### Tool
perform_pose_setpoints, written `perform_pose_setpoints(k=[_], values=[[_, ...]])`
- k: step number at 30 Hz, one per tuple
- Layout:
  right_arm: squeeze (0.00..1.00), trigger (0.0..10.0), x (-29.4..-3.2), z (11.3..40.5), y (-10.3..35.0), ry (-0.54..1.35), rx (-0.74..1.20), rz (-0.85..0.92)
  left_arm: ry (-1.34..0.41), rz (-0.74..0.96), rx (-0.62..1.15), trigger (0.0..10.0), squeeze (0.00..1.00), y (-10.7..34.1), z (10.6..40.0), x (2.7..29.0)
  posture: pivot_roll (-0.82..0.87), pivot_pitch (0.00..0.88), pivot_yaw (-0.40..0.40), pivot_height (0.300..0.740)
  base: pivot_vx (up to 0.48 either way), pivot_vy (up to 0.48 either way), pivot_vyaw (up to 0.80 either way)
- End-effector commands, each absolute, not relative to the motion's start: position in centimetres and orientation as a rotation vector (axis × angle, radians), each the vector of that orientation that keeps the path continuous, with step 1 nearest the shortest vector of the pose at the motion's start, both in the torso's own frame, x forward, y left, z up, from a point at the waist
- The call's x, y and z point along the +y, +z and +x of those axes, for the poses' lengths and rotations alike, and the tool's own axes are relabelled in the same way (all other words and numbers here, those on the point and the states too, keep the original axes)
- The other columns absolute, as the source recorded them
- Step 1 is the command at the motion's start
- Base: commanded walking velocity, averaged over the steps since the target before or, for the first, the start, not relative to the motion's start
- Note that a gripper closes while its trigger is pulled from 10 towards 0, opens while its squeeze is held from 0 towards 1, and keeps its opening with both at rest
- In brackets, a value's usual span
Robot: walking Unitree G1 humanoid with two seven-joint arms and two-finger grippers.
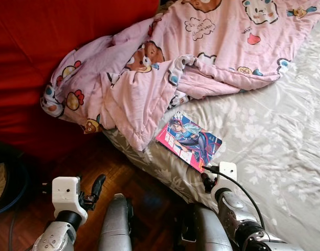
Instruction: Clean up the room
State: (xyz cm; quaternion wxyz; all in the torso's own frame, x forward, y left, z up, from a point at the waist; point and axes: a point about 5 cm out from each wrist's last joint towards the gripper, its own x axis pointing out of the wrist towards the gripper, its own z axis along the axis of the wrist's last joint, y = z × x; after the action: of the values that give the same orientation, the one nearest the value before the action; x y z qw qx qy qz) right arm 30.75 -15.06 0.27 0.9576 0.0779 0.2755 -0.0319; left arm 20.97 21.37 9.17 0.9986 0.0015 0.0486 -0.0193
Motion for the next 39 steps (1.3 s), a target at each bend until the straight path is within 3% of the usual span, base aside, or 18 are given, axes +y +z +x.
perform_pose_setpoints(k=[1,13,14,15,39], values=[[0.00,10.0,-15.3,29.5,-1.0,-0.093,0.624,0.172,-0.026,0.000,0.145,10.0,0.00,8.4,20.1,21.5,0.25,0.481,-0.058,0.660,0.000,0.000,0.00],[0.00,10.0,-15.8,30.3,-0.3,-0.147,0.605,0.162,-0.019,0.005,0.170,10.0,0.00,8.6,18.9,21.6,0.27,0.495,-0.048,0.660,0.000,0.000,0.00],[0.00,6.2,-15.8,30.2,-0.3,-0.149,0.606,0.160,-0.018,0.005,0.172,10.0,0.00,8.6,18.8,21.5,0.27,0.495,-0.048,0.660,0.000,0.000,0.00],[0.00,0.2,-15.9,30.2,-0.4,-0.153,0.609,0.150,-0.017,0.004,0.173,10.0,0.00,8.7,18.7,21.5,0.27,0.498,-0.048,0.660,0.000,0.000,0.00],[0.00,0.0,-15.8,29.4,-1.2,-0.152,0.647,0.150,-0.019,0.019,0.198,10.0,0.00,8.7,17.8,21.4,0.28,0.503,-0.040,0.660,0.000,0.000,0.00]])
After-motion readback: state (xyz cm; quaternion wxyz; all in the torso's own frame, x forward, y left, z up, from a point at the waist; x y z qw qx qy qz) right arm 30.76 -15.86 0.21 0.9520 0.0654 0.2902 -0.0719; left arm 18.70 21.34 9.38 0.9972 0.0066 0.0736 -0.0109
